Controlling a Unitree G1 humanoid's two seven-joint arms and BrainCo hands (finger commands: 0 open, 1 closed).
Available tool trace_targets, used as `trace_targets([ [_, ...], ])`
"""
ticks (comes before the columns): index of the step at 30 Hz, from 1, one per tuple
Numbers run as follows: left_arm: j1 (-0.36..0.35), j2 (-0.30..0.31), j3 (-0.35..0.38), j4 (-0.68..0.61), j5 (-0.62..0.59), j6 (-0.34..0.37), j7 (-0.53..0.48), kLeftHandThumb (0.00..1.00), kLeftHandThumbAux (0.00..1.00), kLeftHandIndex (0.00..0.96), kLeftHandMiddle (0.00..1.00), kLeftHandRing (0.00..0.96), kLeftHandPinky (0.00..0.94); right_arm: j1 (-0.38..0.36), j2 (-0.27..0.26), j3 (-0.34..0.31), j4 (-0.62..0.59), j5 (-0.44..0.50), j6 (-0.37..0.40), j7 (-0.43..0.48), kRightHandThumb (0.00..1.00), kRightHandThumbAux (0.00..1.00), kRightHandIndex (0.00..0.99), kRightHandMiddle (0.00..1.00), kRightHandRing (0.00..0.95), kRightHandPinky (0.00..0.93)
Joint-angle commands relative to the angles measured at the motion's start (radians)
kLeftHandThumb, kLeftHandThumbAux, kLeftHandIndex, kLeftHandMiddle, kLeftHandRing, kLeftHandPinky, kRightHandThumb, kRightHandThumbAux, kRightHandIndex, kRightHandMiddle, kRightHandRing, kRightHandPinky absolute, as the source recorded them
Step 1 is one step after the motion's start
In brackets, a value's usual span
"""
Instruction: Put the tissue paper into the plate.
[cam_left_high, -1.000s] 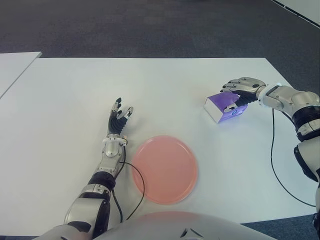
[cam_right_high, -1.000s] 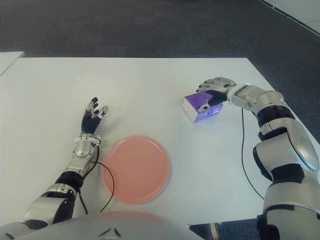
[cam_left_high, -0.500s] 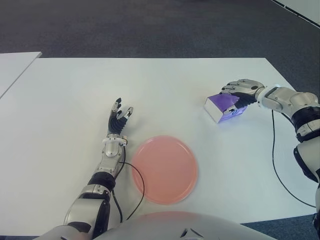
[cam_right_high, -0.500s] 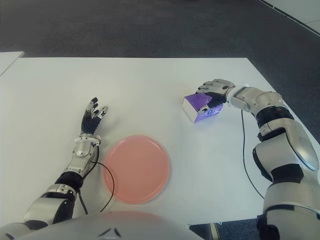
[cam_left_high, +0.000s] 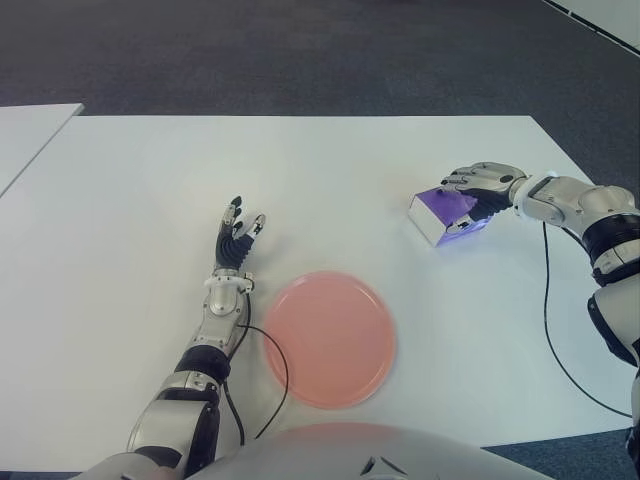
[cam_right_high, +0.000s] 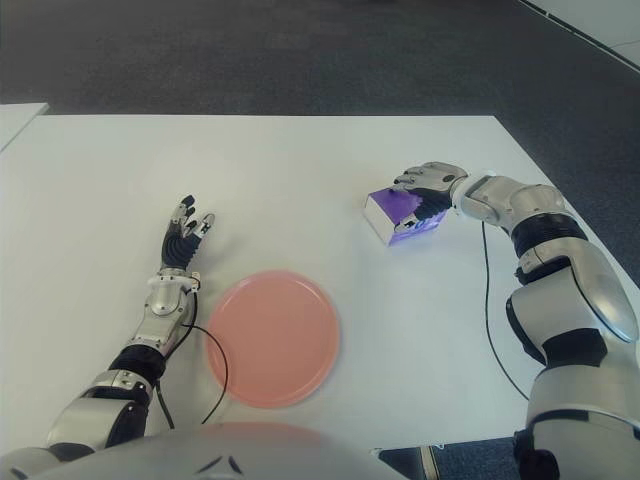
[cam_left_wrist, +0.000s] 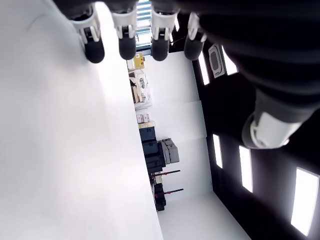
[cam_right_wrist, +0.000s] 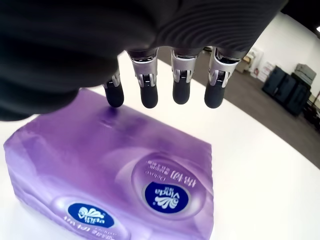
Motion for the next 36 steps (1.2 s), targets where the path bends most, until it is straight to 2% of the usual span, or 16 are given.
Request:
trace_targets([
  [1, 0.055, -0.009, -0.003, 0.035, -0.002, 0.049, -0.010, 0.073, 0.525, 0.000, 0.000, 0.000, 0.000, 0.024, 0.001, 0.030, 0.009, -0.022, -0.003, 0.012, 0.581, 0.156, 0.000, 0.000, 0.000, 0.000],
  [7, 0.055, -0.012, -0.004, 0.034, -0.002, 0.055, -0.009, 0.069, 0.522, 0.000, 0.000, 0.000, 0.000, 0.036, 0.011, 0.050, 0.015, -0.032, 0.009, 0.002, 0.577, 0.149, 0.000, 0.000, 0.000, 0.000],
  [13, 0.054, -0.015, -0.005, 0.030, 0.003, 0.061, 0.000, 0.066, 0.516, 0.000, 0.000, 0.000, 0.000, 0.119, 0.063, 0.092, 0.024, -0.052, 0.065, -0.058, 0.568, 0.148, 0.000, 0.000, 0.000, 0.000],
  [20, 0.058, -0.018, -0.006, 0.020, 0.008, 0.057, 0.008, 0.061, 0.513, 0.000, 0.000, 0.000, 0.000, 0.195, 0.143, 0.161, 0.158, -0.081, 0.147, -0.198, 0.543, 0.140, 0.000, 0.000, 0.000, 0.000],
  [29, 0.065, -0.016, -0.003, 0.012, 0.007, 0.060, 0.008, 0.061, 0.515, 0.000, 0.000, 0.000, 0.000, 0.227, 0.176, 0.223, 0.215, -0.084, 0.173, -0.351, 0.509, 0.133, 0.000, 0.000, 0.000, 0.000],
  [36, 0.067, -0.012, -0.001, 0.004, 0.011, 0.067, 0.016, 0.060, 0.526, 0.000, 0.000, 0.000, 0.000, 0.254, 0.194, 0.243, 0.232, -0.072, 0.191, -0.471, 0.536, 0.162, 0.000, 0.000, 0.000, 0.000],
])
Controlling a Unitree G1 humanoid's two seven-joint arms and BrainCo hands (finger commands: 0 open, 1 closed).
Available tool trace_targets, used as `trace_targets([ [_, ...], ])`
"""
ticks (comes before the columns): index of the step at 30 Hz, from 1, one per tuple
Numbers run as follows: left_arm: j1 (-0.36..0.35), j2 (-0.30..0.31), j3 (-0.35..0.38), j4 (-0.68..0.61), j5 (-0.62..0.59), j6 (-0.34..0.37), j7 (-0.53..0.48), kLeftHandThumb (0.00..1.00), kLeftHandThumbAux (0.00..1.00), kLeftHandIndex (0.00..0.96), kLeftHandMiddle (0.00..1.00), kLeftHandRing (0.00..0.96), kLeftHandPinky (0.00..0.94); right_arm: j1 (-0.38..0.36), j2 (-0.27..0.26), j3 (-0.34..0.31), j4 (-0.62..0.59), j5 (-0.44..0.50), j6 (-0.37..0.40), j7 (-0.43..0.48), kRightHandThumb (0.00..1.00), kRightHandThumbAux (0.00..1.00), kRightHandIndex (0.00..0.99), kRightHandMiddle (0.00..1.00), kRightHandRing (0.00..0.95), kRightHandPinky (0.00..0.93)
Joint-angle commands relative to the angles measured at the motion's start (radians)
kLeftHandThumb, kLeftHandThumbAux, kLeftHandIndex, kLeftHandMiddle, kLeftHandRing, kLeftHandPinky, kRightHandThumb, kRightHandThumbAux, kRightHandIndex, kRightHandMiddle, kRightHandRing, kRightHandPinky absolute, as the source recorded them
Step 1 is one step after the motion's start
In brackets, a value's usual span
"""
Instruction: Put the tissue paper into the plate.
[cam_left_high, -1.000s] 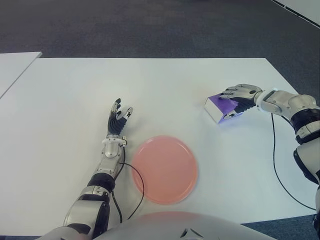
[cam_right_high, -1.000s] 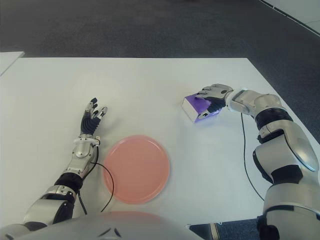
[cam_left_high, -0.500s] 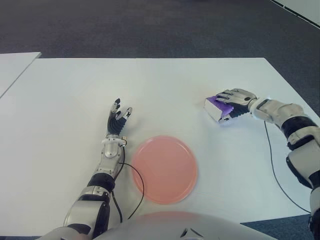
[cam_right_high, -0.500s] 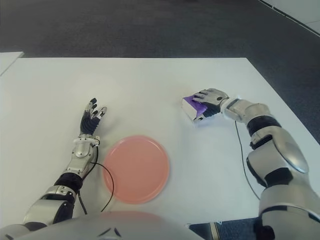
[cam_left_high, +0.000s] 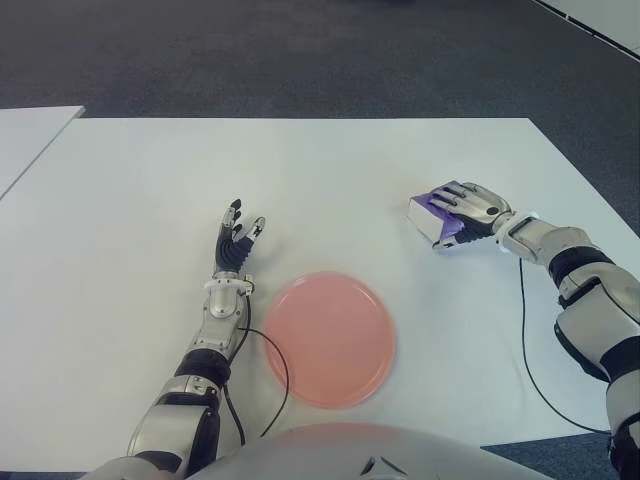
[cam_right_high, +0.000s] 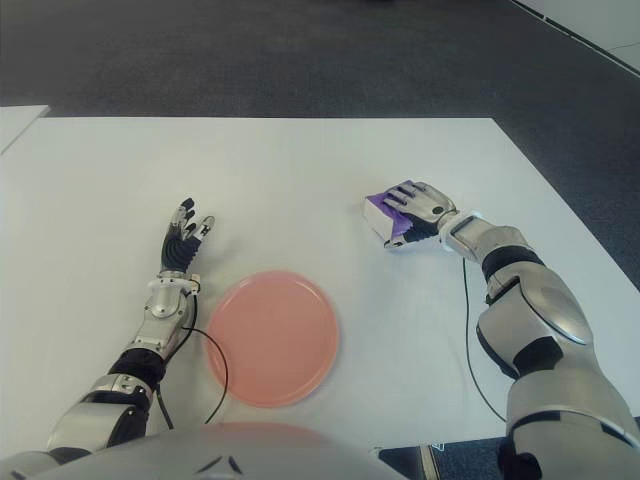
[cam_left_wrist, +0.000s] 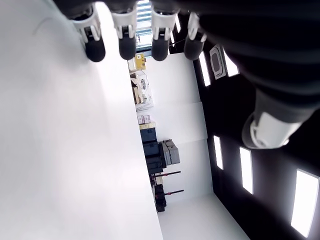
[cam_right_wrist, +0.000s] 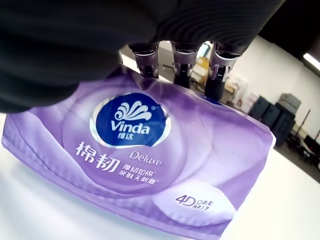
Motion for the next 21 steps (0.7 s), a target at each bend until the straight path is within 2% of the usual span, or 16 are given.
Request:
trace_targets([
  [1, 0.050, -0.005, -0.001, 0.028, 0.008, 0.050, 0.013, 0.059, 0.527, 0.000, 0.000, 0.000, 0.000, 0.122, 0.059, 0.068, 0.032, -0.054, -0.028, -0.006, 0.539, 0.164, 0.000, 0.000, 0.000, 0.000],
  [10, 0.058, -0.002, 0.000, 0.009, 0.012, 0.046, 0.026, 0.053, 0.530, 0.000, 0.000, 0.000, 0.000, 0.148, 0.085, 0.067, 0.039, -0.039, -0.006, -0.101, 0.569, 0.221, 0.000, 0.000, 0.000, 0.000],
  [21, 0.061, -0.001, 0.006, 0.006, 0.010, 0.017, 0.037, 0.034, 0.531, 0.000, 0.000, 0.000, 0.000, 0.159, 0.100, 0.074, 0.045, -0.043, 0.008, -0.149, 0.589, 0.272, 0.000, 0.000, 0.000, 0.000],
])
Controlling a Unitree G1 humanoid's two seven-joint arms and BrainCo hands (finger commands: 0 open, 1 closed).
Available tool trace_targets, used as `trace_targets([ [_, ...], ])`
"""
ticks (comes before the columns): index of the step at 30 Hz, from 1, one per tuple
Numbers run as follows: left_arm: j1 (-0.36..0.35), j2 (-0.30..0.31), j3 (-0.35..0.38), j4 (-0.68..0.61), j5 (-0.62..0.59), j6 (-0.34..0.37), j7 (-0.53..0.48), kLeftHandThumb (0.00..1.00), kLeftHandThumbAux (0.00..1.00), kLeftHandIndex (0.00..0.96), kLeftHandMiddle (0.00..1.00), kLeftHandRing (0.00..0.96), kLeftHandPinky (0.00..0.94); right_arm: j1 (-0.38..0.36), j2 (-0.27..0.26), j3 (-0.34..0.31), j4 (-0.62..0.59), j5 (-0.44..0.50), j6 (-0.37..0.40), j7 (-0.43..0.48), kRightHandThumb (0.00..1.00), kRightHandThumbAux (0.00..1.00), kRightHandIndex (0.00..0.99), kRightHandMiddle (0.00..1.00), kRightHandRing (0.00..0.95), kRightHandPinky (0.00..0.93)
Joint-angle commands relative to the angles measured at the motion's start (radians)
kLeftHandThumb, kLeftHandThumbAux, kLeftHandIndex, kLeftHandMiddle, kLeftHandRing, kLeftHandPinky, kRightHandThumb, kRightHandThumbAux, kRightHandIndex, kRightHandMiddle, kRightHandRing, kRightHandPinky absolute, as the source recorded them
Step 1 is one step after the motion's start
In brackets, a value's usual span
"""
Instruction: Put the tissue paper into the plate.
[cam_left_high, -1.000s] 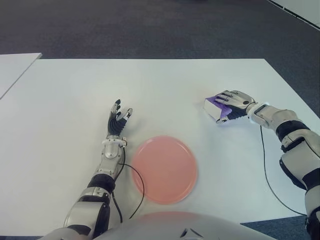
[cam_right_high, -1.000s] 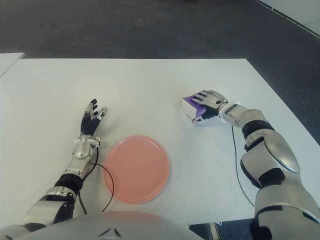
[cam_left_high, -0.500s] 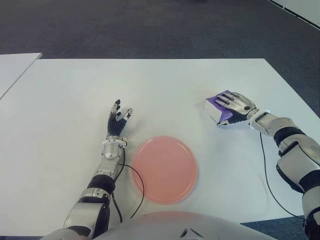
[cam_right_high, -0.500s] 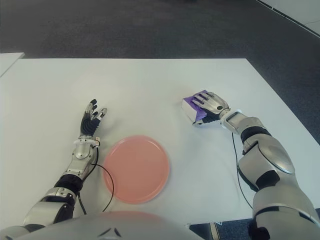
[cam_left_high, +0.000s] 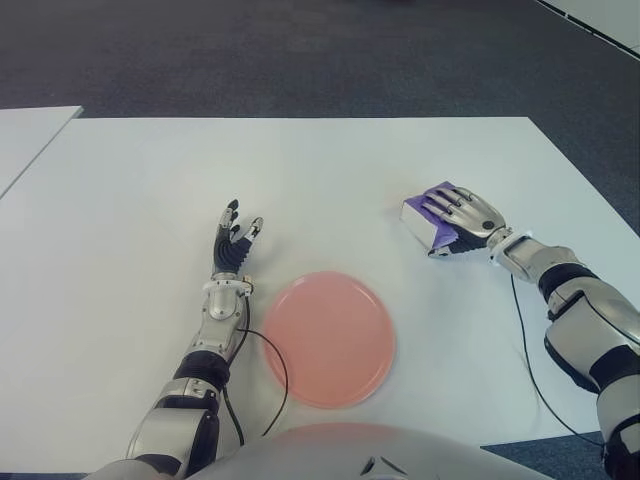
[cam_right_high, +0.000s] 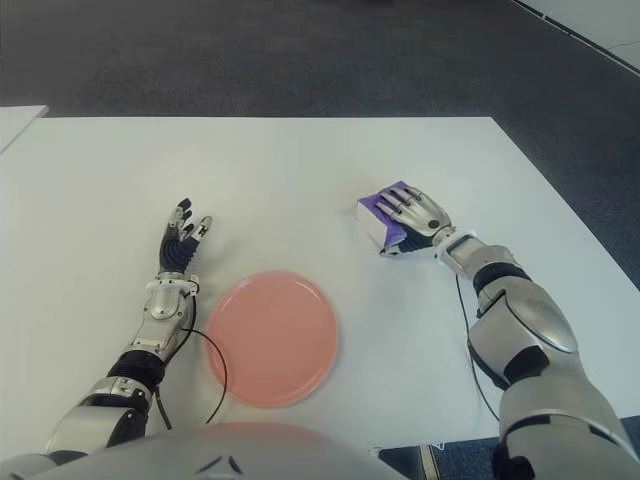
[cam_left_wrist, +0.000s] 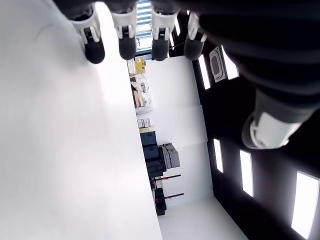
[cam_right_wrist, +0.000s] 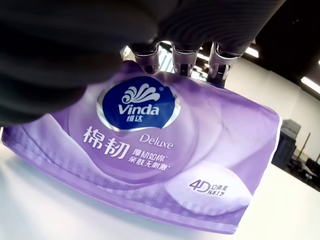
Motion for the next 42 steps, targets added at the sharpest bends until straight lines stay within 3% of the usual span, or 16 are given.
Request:
trace_targets([
  [1, 0.046, -0.001, 0.003, 0.033, 0.007, 0.023, 0.013, 0.033, 0.532, 0.000, 0.000, 0.000, 0.000, 0.103, 0.054, 0.066, 0.016, -0.053, -0.029, 0.041, 0.589, 0.273, 0.000, 0.000, 0.000, 0.000],
  [15, 0.050, 0.003, 0.003, 0.030, 0.016, 0.012, 0.029, 0.012, 0.523, 0.000, 0.000, 0.000, 0.000, 0.102, 0.059, 0.087, 0.026, -0.058, -0.009, 0.051, 0.591, 0.323, 0.000, 0.000, 0.000, 0.000],
  [32, 0.064, 0.011, 0.000, 0.025, 0.027, 0.002, 0.038, 0.002, 0.517, 0.000, 0.000, 0.000, 0.000, 0.136, 0.083, 0.028, 0.033, 0.040, -0.013, 0.046, 0.617, 0.451, 0.000, 0.000, 0.000, 0.000],
  [42, 0.066, 0.015, 0.002, 0.032, 0.028, -0.013, 0.041, 0.000, 0.502, 0.000, 0.000, 0.000, 0.000, 0.141, 0.092, 0.030, 0.036, 0.051, -0.003, 0.041, 0.611, 0.459, 0.000, 0.000, 0.000, 0.000],
])
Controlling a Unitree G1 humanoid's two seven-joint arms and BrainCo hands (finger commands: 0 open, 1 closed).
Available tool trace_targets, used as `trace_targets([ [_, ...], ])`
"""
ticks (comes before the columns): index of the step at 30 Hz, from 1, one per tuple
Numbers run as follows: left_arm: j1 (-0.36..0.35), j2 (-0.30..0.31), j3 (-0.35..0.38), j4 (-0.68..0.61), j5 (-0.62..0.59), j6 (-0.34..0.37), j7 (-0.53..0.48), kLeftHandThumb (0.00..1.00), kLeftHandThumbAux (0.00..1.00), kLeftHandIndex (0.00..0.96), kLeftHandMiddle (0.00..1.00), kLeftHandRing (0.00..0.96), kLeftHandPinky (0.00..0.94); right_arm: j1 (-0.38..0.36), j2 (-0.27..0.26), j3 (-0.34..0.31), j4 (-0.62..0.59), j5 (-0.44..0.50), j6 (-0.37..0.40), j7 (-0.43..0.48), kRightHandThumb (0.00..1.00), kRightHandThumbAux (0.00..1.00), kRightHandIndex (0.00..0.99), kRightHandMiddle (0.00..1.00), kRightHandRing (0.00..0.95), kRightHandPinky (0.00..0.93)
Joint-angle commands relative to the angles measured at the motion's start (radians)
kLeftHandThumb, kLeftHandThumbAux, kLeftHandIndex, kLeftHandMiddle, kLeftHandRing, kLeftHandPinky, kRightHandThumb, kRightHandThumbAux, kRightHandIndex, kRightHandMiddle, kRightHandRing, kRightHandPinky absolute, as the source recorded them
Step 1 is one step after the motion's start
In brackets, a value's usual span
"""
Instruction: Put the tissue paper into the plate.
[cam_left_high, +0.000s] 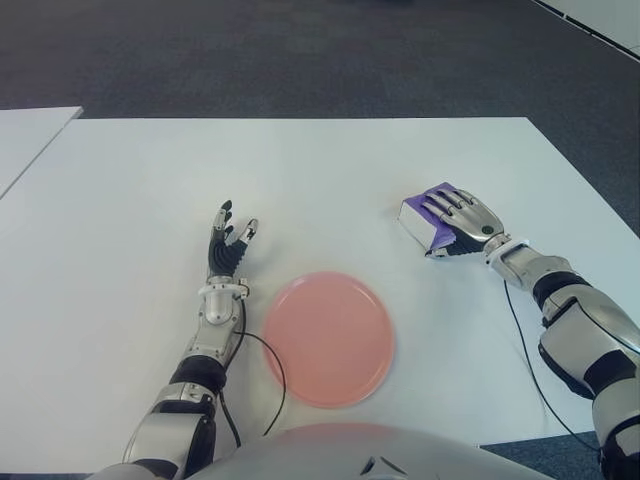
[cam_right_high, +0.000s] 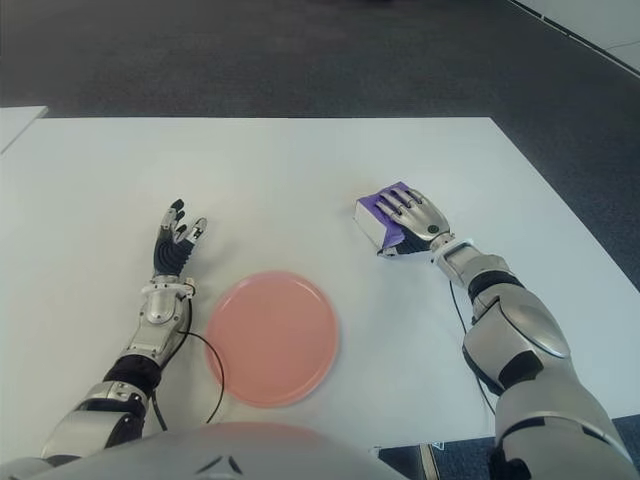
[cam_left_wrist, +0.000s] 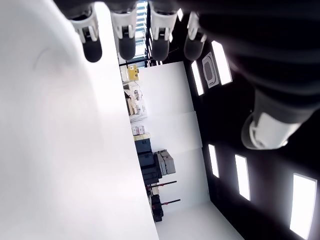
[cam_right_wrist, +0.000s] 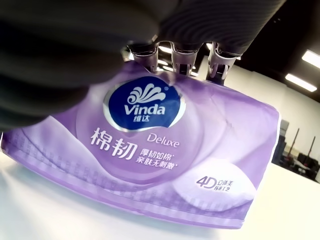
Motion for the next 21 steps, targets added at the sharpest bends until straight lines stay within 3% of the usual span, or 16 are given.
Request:
trace_targets([
  [1, 0.045, 0.002, 0.001, 0.036, 0.009, 0.022, 0.010, 0.000, 0.502, 0.000, 0.000, 0.000, 0.000, 0.109, 0.069, 0.045, 0.020, -0.045, -0.018, 0.061, 0.612, 0.459, 0.000, 0.000, 0.000, 0.000],
  [21, 0.043, 0.006, 0.003, 0.040, 0.010, 0.021, 0.011, 0.011, 0.495, 0.000, 0.000, 0.000, 0.000, 0.101, 0.063, 0.075, 0.023, -0.072, 0.018, 0.038, 0.596, 0.408, 0.000, 0.000, 0.000, 0.000],
])
